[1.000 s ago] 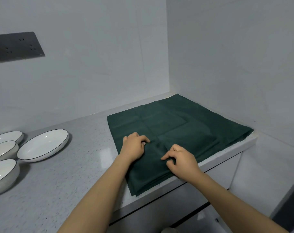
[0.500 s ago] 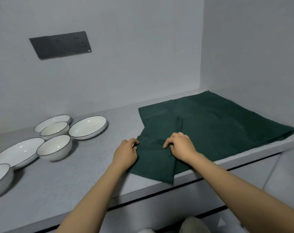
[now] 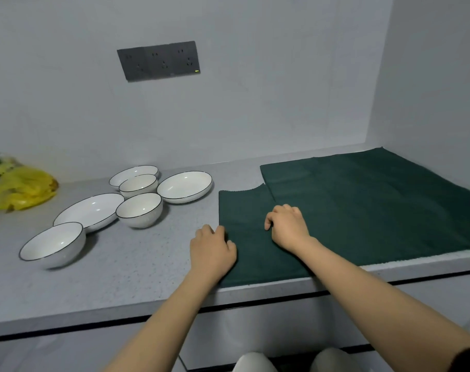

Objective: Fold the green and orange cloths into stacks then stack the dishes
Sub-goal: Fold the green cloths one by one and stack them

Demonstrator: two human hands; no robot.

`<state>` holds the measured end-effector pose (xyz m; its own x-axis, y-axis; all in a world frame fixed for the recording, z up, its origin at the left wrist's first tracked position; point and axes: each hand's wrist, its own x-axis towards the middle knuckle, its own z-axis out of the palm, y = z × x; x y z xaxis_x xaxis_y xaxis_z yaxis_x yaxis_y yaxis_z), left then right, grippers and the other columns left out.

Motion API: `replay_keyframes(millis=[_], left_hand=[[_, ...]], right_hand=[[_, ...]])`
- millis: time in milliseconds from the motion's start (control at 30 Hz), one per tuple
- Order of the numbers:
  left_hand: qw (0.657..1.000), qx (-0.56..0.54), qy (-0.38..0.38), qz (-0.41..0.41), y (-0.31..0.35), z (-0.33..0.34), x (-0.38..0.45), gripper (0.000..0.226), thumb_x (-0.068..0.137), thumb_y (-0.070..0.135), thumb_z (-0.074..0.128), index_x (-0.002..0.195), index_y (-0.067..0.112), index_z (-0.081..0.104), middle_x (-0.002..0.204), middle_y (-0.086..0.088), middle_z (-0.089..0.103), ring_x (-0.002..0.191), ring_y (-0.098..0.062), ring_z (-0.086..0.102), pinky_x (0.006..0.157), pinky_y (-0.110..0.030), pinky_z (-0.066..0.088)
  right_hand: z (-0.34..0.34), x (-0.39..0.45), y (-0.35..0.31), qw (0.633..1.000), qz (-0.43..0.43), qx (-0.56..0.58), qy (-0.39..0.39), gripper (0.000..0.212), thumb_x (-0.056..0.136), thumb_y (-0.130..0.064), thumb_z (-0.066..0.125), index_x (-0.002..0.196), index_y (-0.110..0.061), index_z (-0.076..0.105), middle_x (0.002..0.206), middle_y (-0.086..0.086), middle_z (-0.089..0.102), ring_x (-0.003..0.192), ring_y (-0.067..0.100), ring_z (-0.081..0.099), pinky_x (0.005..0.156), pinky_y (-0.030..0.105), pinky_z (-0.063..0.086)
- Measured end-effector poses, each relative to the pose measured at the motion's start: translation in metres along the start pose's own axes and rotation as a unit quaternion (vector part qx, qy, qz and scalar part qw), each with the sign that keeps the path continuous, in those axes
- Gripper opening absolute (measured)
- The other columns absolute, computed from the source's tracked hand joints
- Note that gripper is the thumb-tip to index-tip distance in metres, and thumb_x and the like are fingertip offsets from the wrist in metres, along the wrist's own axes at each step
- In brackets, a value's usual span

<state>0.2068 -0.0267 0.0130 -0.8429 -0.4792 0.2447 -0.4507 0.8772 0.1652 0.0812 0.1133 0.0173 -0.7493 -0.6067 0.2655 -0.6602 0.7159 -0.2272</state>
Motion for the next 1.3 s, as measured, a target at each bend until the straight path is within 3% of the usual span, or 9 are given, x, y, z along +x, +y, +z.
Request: replay_keyframes(millis=[100,200,467,667,801,901,1001,1101,1302], left_hand=[[0.998,-0.019,-0.012,0.051,0.002,0.003,0.003,0.039,0.095,0.031,0.037,0.128,0.015,0.052,0.143,-0.007,0.035,0.133,-0.023,0.027,0.107,-0.034,0.019],[0.991,-0.014,-0.093,0.097,0.009,0.007,0.003,0.053,0.100,0.034,0.026,0.149,0.013,0.027,0.160,-0.009,0.007,0.147,-0.020,0.003,0.119,-0.036,-0.001],[0.981,-0.004,-0.181,0.063,0.010,0.022,0.005,0.060,0.099,0.050,0.018,0.152,0.031,-0.004,0.158,-0.012,-0.014,0.146,-0.026,-0.017,0.118,-0.038,-0.011],[0.983,-0.007,-0.178,0.034,0.009,0.024,0.008,0.076,0.097,0.056,0.019,0.152,0.009,-0.007,0.158,-0.013,-0.013,0.146,-0.022,-0.014,0.119,-0.036,-0.009],[0.993,-0.056,-0.106,0.007,0.006,0.021,0.016,0.064,0.098,0.049,0.026,0.144,0.005,0.032,0.153,-0.017,0.026,0.143,-0.028,0.019,0.118,-0.042,0.008],[0.988,-0.154,0.018,-0.009,0.005,0.009,0.030,0.036,0.097,0.029,0.039,0.118,0.009,0.058,0.120,-0.009,0.057,0.118,-0.030,0.050,0.100,-0.039,0.035],[0.951,-0.300,-0.006,-0.070,0.014,0.000,0.045,0.031,0.091,0.012,0.047,0.119,0.007,0.061,0.118,-0.006,0.063,0.112,-0.024,0.056,0.090,-0.025,0.040],[0.928,-0.352,-0.042,-0.118,0.023,0.005,0.057,0.028,0.088,0.008,0.048,0.112,0.008,0.061,0.107,-0.010,0.068,0.105,-0.024,0.061,0.084,-0.024,0.042],[0.926,-0.342,-0.025,-0.158,0.019,0.023,0.077,0.013,0.086,0.006,0.047,0.094,0.011,0.056,0.102,-0.015,0.065,0.090,-0.028,0.064,0.073,-0.028,0.047]], right_hand=[[0.004,-0.009,-0.004,0.999,-0.011,-0.008,0.044,0.033,0.087,-0.011,0.049,0.115,-0.017,0.064,0.129,0.002,0.050,0.126,0.022,0.037,0.106,0.028,0.018],[0.006,-0.022,-0.008,0.999,-0.032,-0.024,0.008,0.044,0.092,-0.022,0.042,0.136,-0.016,0.049,0.151,0.005,0.033,0.141,0.019,0.022,0.116,0.030,0.006],[0.015,-0.030,0.004,0.987,0.024,-0.058,-0.146,0.062,0.099,-0.045,0.016,0.152,-0.017,0.001,0.159,0.005,-0.002,0.146,0.015,-0.007,0.119,0.036,-0.007],[0.016,-0.027,0.005,0.984,0.067,-0.046,-0.158,0.070,0.099,-0.049,0.016,0.150,-0.007,-0.008,0.158,0.010,-0.012,0.146,0.019,-0.012,0.118,0.035,-0.009],[0.003,-0.021,0.013,0.986,0.088,0.097,-0.100,0.061,0.100,-0.031,0.033,0.151,-0.010,0.008,0.159,0.010,0.002,0.147,0.021,-0.001,0.118,0.033,-0.003],[-0.014,-0.009,0.022,0.976,0.106,0.189,0.033,0.046,0.089,-0.010,0.049,0.135,-0.012,0.049,0.140,0.008,0.047,0.131,0.025,0.039,0.103,0.022,0.027],[-0.024,0.007,0.021,0.938,0.152,0.311,0.026,0.033,0.086,-0.002,0.046,0.110,-0.011,0.068,0.095,0.006,0.069,0.092,0.018,0.063,0.074,0.015,0.042],[-0.019,0.022,0.018,0.910,0.195,0.365,-0.017,0.033,0.085,-0.001,0.043,0.102,-0.012,0.069,0.065,0.001,0.064,0.058,0.014,0.059,0.062,0.019,0.049],[-0.003,0.041,0.019,0.903,0.249,0.349,-0.035,0.028,0.085,-0.002,0.051,0.109,-0.009,0.065,0.087,0.001,0.063,0.044,0.010,0.055,0.056,0.016,0.046]])
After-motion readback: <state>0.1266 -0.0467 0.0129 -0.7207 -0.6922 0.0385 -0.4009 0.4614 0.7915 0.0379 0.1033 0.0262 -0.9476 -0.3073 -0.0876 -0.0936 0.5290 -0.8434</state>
